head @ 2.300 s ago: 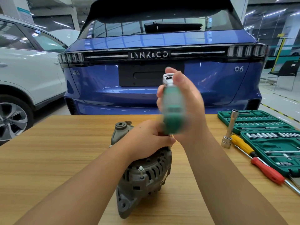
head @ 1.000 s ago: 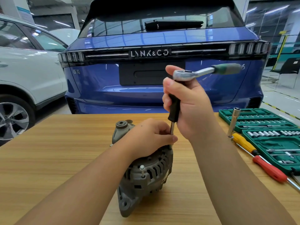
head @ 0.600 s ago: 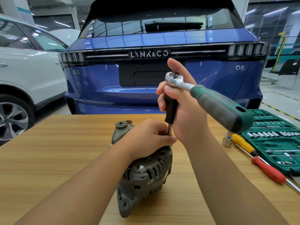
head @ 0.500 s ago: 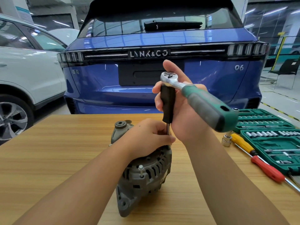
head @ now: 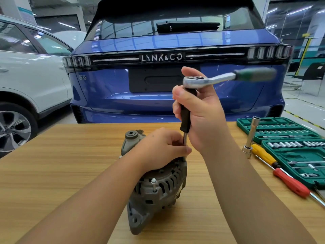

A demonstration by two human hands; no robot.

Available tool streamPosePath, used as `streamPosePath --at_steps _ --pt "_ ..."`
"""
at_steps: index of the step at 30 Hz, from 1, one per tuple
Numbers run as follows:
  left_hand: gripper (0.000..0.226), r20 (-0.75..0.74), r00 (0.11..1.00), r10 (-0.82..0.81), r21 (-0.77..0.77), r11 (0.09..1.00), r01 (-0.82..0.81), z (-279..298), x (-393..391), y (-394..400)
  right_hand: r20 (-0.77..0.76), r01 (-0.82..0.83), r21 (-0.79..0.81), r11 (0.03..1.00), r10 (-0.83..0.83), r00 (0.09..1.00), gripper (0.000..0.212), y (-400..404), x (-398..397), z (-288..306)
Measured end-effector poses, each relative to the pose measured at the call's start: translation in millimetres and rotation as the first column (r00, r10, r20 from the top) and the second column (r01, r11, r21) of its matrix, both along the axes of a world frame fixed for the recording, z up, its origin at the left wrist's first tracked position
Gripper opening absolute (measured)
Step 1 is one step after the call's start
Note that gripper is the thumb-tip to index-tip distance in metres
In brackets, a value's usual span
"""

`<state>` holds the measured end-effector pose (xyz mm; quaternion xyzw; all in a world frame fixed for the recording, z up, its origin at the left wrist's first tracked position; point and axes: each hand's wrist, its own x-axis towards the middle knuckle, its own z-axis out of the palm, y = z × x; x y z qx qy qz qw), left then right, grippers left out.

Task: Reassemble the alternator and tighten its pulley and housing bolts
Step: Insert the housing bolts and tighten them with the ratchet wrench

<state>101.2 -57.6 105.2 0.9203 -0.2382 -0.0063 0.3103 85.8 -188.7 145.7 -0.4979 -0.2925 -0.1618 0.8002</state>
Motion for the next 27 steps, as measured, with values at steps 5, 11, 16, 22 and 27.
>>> streamPosePath --at_steps 5,11,16,22,27 --pt "0.012 0.020 1.000 -0.011 -0.020 1.000 0.012 -0.2 -3.3 0.5 0.149 0.133 -0.012 0.991 -0.130 0.980 0.039 10.4 0.5 -5.7" --pt "0.016 -0.016 1.000 -0.006 -0.044 0.999 0.005 -0.6 -2.3 1.5 0.001 -0.200 0.024 0.979 0.200 0.980 0.038 -0.8 6.4 3.0" --pt "0.011 -0.009 1.000 -0.001 -0.081 0.997 0.000 -2.9 -0.4 1.7 -0.081 -0.163 0.094 0.982 0.170 0.982 0.035 2.8 2.0 1.1" --pt "0.016 -0.011 1.000 -0.015 -0.007 1.000 0.015 -3.5 2.6 1.1 -0.107 0.157 -0.046 0.987 -0.161 0.981 0.024 -1.1 -0.3 2.9" --pt "0.016 -0.013 1.000 0.005 -0.021 1.000 -0.005 -3.7 2.8 1.3 -0.047 -0.071 -0.090 0.993 0.067 0.997 0.031 -2.7 2.3 -2.1"
